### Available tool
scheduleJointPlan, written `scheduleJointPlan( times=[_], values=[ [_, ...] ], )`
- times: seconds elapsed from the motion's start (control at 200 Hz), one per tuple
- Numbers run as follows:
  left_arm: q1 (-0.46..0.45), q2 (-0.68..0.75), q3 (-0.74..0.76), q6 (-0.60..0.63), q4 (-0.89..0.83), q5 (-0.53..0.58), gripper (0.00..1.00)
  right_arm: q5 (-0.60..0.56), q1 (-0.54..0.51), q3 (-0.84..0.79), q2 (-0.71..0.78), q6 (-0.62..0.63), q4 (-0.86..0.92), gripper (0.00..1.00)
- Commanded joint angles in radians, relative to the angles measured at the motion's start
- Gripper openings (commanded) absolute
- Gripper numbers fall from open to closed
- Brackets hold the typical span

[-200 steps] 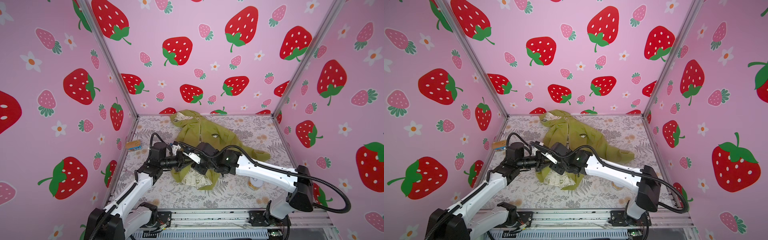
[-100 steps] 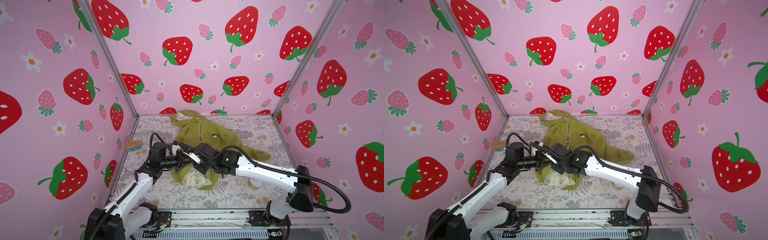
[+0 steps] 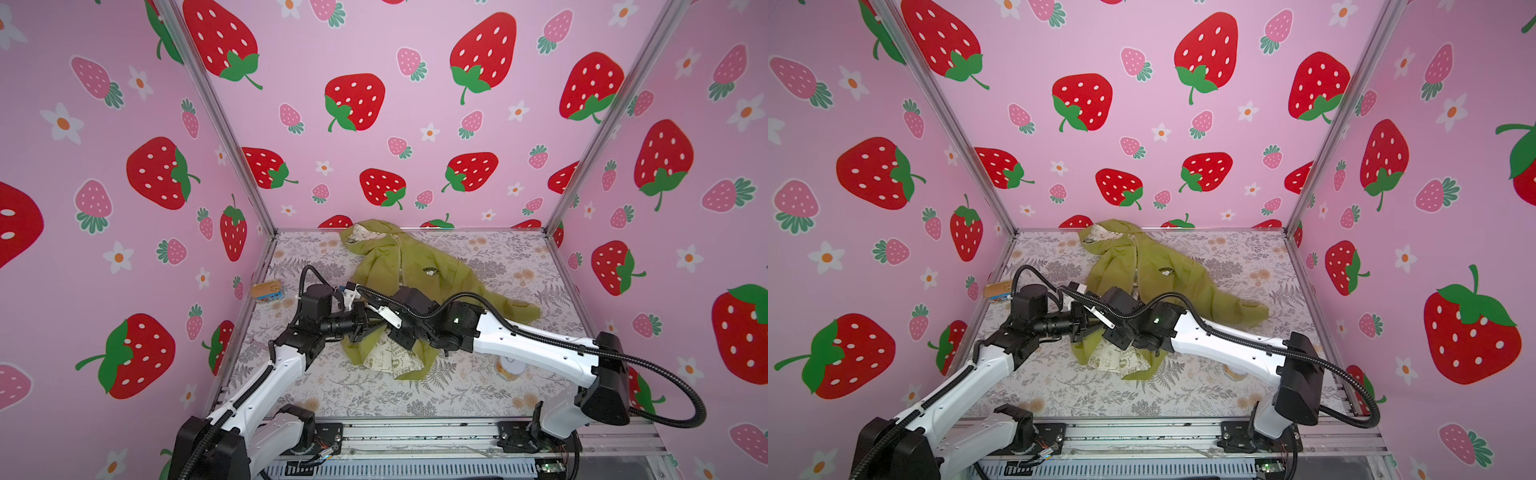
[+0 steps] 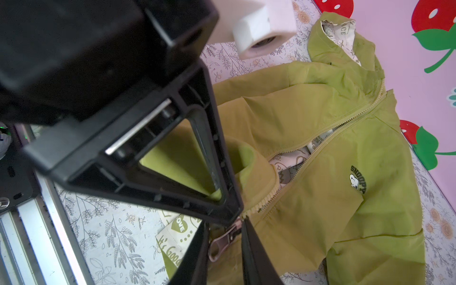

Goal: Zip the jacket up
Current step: 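Grasp the metal zipper pull with the right gripper beside the left gripper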

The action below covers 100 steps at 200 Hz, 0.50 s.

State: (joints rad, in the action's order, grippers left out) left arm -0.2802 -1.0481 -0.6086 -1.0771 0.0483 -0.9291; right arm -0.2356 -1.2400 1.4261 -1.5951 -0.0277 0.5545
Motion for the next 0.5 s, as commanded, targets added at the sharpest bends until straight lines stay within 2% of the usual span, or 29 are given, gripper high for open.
scheduleJointPlan(
  times=[0.0,0.38,0.495],
  values=[
    [0.004,-0.003,-0.029,0.005,0.011,-0.037,0.0,-0.011,-0.004,-0.007,0.039,0.008,0.004,0.25],
    [0.004,-0.004,-0.026,0.005,0.018,-0.04,0.0,-0.002,-0.004,-0.009,0.051,0.005,0.001,0.28],
    [0.005,-0.001,-0.026,0.005,0.02,-0.04,0.0,-0.002,-0.004,-0.012,0.049,0.004,-0.001,0.25]
  ],
)
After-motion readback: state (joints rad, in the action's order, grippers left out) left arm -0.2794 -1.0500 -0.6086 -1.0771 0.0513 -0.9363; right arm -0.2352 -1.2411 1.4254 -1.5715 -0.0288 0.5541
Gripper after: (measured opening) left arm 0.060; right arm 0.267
